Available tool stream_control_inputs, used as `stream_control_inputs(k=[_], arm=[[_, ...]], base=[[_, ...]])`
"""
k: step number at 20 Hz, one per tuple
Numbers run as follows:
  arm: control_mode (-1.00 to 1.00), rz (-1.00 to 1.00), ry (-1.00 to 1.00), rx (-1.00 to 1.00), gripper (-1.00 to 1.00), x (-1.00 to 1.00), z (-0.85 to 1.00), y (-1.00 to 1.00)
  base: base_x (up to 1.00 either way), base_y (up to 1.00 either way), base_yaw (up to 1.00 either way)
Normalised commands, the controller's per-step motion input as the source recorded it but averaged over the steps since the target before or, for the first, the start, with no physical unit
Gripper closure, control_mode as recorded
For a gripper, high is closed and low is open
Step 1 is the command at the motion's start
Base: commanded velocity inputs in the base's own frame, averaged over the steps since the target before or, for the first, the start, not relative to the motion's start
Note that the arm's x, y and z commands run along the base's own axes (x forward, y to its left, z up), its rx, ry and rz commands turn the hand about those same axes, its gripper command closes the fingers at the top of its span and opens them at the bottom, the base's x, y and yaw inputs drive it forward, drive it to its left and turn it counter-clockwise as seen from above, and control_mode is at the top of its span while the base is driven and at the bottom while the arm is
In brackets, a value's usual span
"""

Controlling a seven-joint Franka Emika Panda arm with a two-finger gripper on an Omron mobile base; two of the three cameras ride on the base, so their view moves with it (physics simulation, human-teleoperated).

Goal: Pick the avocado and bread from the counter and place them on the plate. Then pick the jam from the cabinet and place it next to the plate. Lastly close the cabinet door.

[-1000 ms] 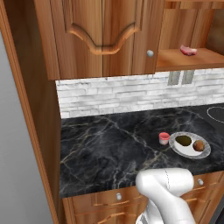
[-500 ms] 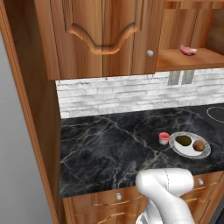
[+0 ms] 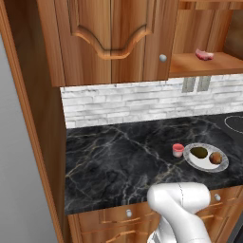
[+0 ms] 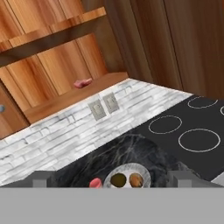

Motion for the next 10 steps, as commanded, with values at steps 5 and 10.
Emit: stream_control_inputs(k=[5,10], arm=[[-1.00,0.00,-0.02,0.00,-1.00,-0.06,0.00,0.00],[-1.00,0.00,-0.02,0.10,-1.00,-0.01,0.00,0.00]], base=[[0.00,0.00,0.00],[0.00,0.00,0.00]])
